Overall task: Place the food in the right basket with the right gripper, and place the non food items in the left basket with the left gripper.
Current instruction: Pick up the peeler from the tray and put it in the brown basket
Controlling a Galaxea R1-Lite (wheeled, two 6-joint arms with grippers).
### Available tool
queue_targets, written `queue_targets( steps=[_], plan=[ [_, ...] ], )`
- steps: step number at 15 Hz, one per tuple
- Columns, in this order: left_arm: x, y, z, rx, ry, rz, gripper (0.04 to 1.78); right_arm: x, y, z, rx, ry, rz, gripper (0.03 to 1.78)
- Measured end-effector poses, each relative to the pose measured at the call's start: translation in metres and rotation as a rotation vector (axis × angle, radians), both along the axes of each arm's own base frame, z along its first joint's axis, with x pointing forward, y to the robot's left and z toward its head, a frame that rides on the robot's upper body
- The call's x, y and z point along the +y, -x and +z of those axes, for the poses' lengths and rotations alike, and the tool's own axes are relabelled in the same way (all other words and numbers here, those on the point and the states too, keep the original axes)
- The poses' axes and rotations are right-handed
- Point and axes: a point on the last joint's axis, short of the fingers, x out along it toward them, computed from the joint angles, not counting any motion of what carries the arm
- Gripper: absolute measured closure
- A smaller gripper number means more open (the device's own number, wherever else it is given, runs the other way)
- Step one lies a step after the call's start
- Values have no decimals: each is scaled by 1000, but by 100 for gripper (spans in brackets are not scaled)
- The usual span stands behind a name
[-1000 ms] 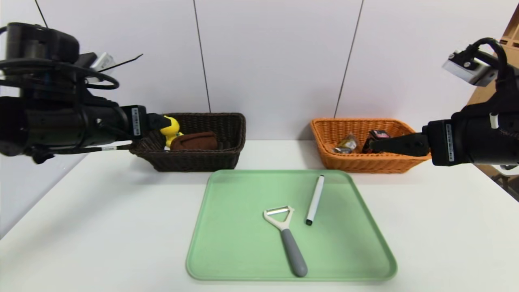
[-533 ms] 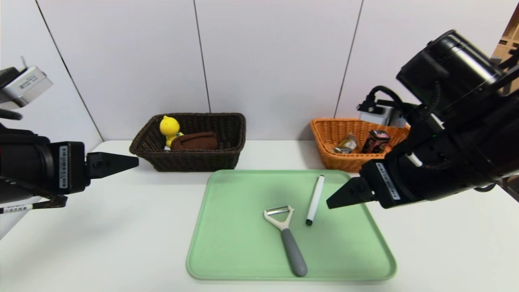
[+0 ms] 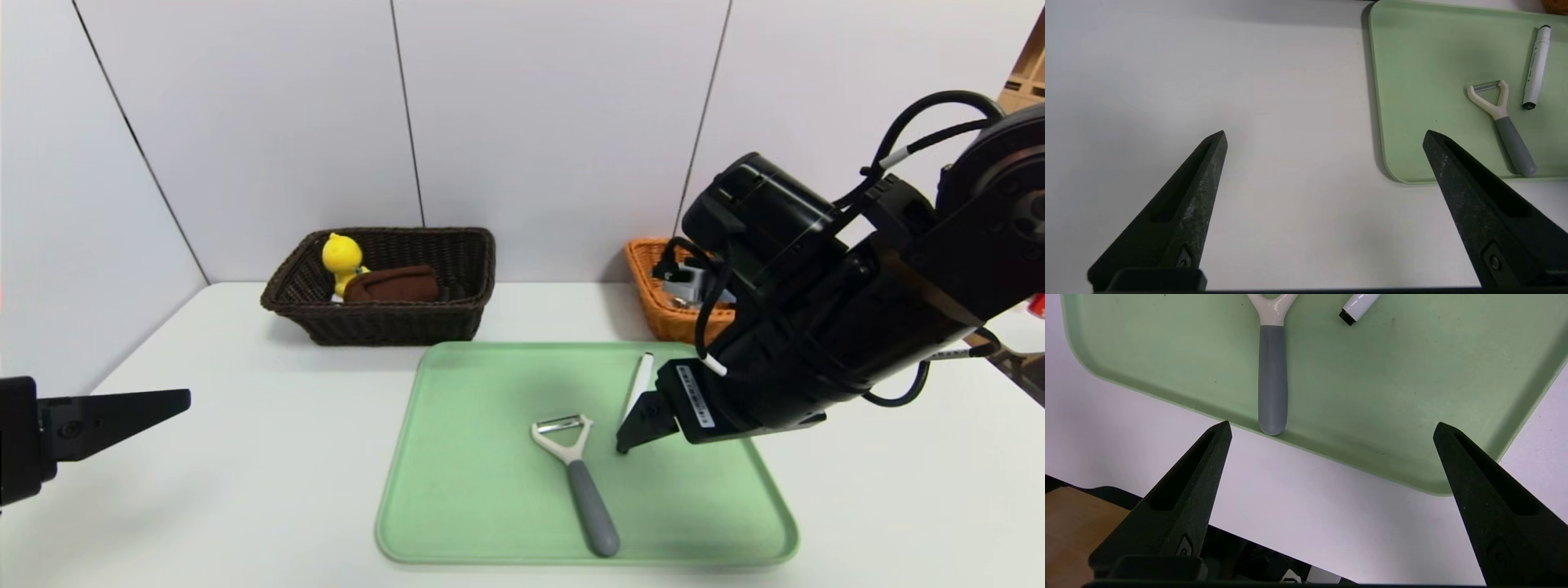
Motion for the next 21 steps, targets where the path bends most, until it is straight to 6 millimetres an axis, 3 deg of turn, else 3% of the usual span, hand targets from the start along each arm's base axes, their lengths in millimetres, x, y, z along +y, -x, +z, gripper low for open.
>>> queue_targets(
  steps=[5, 14, 21],
  plan=[
    [2, 5, -6, 2, 2, 0, 13, 12, -3, -12, 29, 22, 22, 10],
    [5, 11, -7, -7, 31, 16, 13, 66, 10, -46, 21, 139, 135, 10],
    [8, 18, -12, -9, 28, 10, 13, 88, -3, -66, 41, 168, 108, 10]
  ],
)
